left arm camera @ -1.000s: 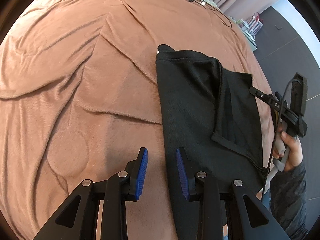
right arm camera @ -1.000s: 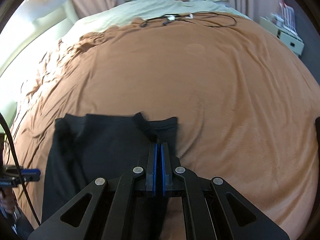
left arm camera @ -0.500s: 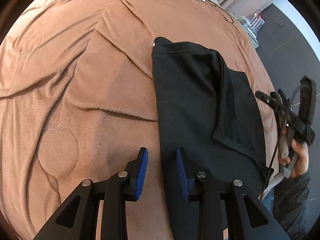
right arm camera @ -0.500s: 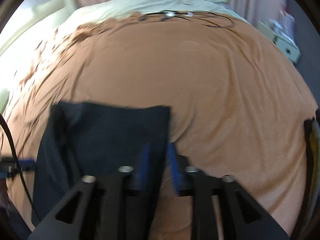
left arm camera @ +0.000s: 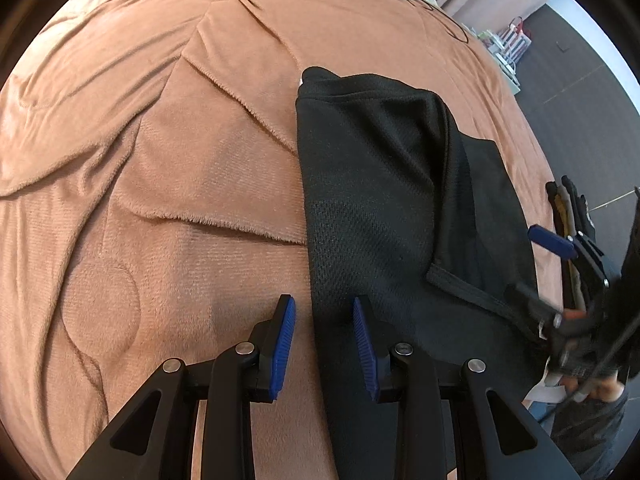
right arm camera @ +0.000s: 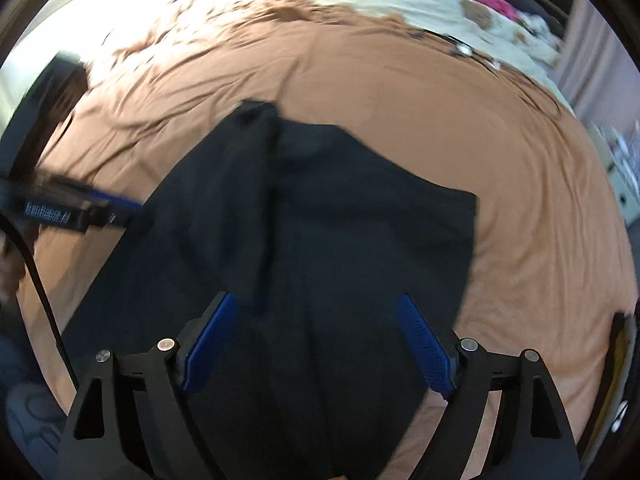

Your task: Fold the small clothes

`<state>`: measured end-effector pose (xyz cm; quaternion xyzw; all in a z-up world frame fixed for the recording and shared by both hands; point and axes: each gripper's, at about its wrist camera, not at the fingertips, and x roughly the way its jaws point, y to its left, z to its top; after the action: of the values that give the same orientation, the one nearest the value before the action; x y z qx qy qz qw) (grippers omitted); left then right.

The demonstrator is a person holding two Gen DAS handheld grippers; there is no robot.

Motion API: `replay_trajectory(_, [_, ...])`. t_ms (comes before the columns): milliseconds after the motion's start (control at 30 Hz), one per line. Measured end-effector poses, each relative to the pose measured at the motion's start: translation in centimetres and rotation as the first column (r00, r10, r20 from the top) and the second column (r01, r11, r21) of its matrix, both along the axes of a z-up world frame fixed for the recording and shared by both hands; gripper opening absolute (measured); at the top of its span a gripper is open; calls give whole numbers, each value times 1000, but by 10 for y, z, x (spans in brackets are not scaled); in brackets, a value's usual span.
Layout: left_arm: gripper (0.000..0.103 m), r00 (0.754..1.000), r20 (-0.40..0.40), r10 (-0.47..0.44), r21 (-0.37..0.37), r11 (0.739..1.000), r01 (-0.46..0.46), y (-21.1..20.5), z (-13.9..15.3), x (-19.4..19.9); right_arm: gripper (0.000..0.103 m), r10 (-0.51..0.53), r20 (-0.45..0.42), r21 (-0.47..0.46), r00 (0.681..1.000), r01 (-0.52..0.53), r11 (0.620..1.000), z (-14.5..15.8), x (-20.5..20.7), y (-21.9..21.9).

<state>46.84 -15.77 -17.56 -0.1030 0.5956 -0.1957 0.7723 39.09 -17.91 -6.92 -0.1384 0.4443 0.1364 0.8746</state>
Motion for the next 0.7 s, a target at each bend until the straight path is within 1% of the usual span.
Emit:
replay_trajectory(67, [32,1000,-6,12,-12,1000,-12,2,-2,-1,83,31,6,-35,999,-31,999,-2,-3,15])
replay_trajectory(167, [32,1000,-13,22,-28,999,-23,4,-4,-1,83,57,4,-53,998,-56,997,-6,-4,24])
replay_trajectory(400, [32,1000,-8,20,-48,999,-21,9,-5,-1,83,83,-40,-97,996,-86,992,-28,5,39])
replay_trajectory(467, [32,1000,-7,17,-46,999,-17,9,-5,-1,83,62,-48,-98,997,-66,993,-32,10,35])
replay_trajectory(533, [32,1000,-7,15,-44,999,-15,8,-4,-1,83,36,-44,-72,998,-39,997,-31,16,30])
replay_trajectory(633, [32,1000,-8,15,-43,999,-16,9,-4,-1,83,-42,-32,-62,999,40,997,-30,27,15])
replay_trajectory(700, [32,1000,-9,17,-45,999,-17,9,-4,-1,83,-114,-18,-69,993,112,991,-27,36,0])
